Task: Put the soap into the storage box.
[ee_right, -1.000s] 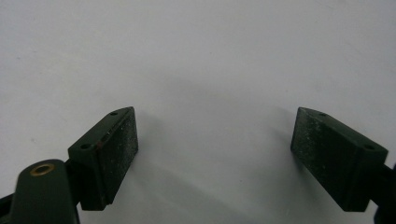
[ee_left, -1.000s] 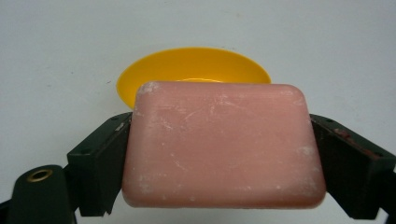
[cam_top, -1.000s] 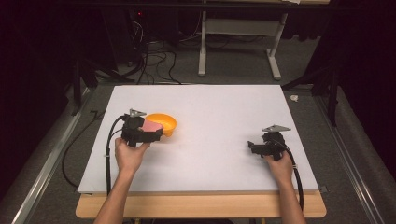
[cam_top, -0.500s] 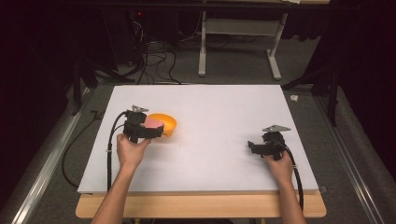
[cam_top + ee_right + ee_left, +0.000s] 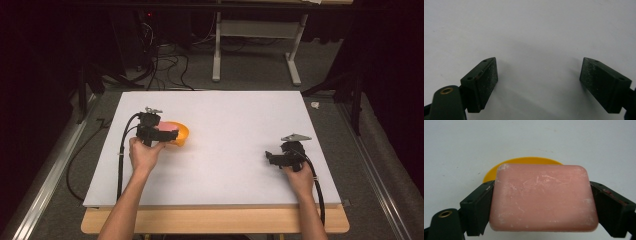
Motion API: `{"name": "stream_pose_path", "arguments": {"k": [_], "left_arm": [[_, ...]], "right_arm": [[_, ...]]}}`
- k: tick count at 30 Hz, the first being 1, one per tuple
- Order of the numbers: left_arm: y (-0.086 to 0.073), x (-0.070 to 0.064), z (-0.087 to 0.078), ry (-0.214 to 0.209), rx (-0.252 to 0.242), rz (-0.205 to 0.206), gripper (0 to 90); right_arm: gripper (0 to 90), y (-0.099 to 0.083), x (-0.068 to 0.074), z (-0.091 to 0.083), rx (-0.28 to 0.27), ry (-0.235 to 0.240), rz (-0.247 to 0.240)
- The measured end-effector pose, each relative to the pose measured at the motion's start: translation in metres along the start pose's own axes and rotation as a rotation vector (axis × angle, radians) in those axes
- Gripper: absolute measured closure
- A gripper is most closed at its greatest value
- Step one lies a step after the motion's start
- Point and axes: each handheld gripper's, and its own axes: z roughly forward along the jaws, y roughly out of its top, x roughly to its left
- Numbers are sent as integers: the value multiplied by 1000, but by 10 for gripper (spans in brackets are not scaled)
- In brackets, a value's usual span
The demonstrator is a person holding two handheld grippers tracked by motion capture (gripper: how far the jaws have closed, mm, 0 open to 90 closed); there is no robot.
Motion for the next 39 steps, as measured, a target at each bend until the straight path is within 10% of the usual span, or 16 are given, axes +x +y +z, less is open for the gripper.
{"name": "stream_pose_path", "arguments": {"k": [39], "left_arm": [[6, 4, 47, 36, 101, -39, 136]], "right_arm": [[152, 0, 0, 0, 0, -2, 0]]}}
